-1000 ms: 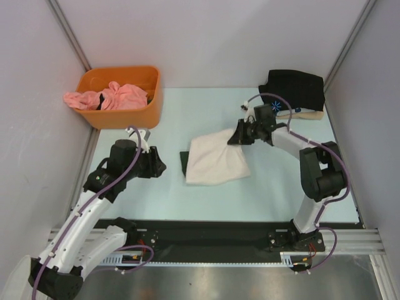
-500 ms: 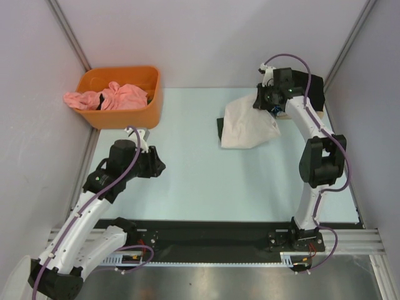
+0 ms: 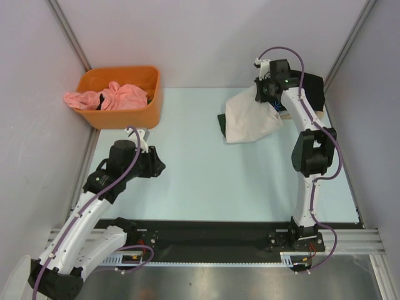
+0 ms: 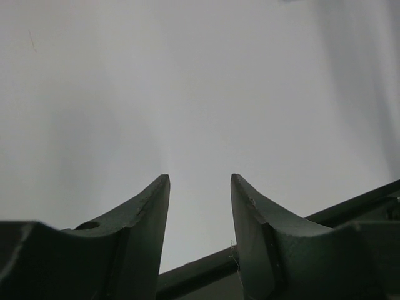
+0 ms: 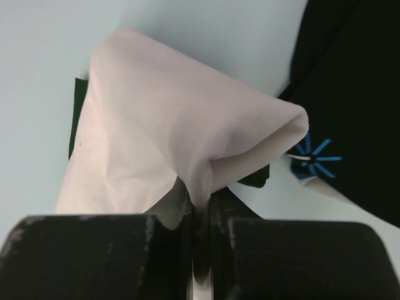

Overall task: Fold and stack the t-shirts
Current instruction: Neatly place the folded tshirt to the corner

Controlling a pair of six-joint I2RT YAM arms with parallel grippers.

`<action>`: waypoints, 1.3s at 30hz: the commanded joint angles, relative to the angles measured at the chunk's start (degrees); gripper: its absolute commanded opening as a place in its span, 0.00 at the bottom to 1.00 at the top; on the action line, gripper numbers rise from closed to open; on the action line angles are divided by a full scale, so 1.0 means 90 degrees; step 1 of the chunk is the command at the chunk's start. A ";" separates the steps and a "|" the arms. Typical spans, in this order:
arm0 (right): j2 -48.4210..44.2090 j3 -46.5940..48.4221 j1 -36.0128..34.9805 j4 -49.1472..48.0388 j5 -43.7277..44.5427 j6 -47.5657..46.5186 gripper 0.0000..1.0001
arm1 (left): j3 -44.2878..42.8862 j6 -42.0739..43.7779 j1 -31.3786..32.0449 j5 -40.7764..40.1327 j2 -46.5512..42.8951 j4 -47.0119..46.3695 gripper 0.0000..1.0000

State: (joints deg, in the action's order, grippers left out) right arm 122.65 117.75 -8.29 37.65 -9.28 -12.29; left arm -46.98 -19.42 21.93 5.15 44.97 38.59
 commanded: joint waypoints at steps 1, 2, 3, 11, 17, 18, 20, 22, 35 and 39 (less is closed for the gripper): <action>-0.0044 0.0908 0.0198 -0.0033 0.0551 -0.0538 0.00 | 0.0015 0.0058 -0.0064 0.0073 -0.0046 -0.0186 0.49; -0.0024 0.1036 0.0238 -0.0004 0.0601 -0.0654 0.00 | 0.0015 0.0039 -0.0064 0.0073 -0.0017 -0.0176 0.49; 0.0024 0.1182 0.0335 0.0064 0.0650 -0.0704 0.00 | 0.0015 0.0048 -0.0054 0.0063 0.0003 -0.0167 0.49; 0.0219 0.2344 0.0716 -0.0149 0.0767 -0.1065 0.00 | 0.0035 0.0029 -0.0074 0.0034 0.0033 -0.0186 0.48; 0.0503 0.2844 0.1154 -0.0403 0.0855 -0.1212 0.00 | 0.0054 0.0009 -0.0103 0.0004 0.0042 -0.0196 0.47; 0.0522 0.2815 0.1214 -0.0549 0.0807 -0.1222 0.00 | 0.0054 0.0009 -0.0103 -0.0005 0.0042 -0.0196 0.47; 0.0561 0.2805 0.1312 -0.0677 0.0651 -0.1261 0.00 | 0.0054 0.0000 -0.0103 -0.0035 0.0052 -0.0186 0.47; 0.0688 0.2853 0.1419 -0.0901 0.0631 -0.1319 0.00 | 0.0054 0.0000 -0.0103 -0.0044 0.0052 -0.0176 0.47; 0.1782 0.3450 0.2103 -0.1955 0.0191 -0.1163 0.00 | 0.0074 -0.0040 -0.0103 -0.0181 0.0023 -0.0176 0.47; 0.2279 0.3099 0.2201 -0.2891 0.0065 -0.1057 0.00 | 0.0074 -0.0059 -0.0103 -0.0240 0.0023 -0.0157 0.47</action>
State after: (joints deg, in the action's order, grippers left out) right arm 140.68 145.16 10.61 24.32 -7.22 -22.52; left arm -46.61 -19.49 21.54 4.21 45.50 38.26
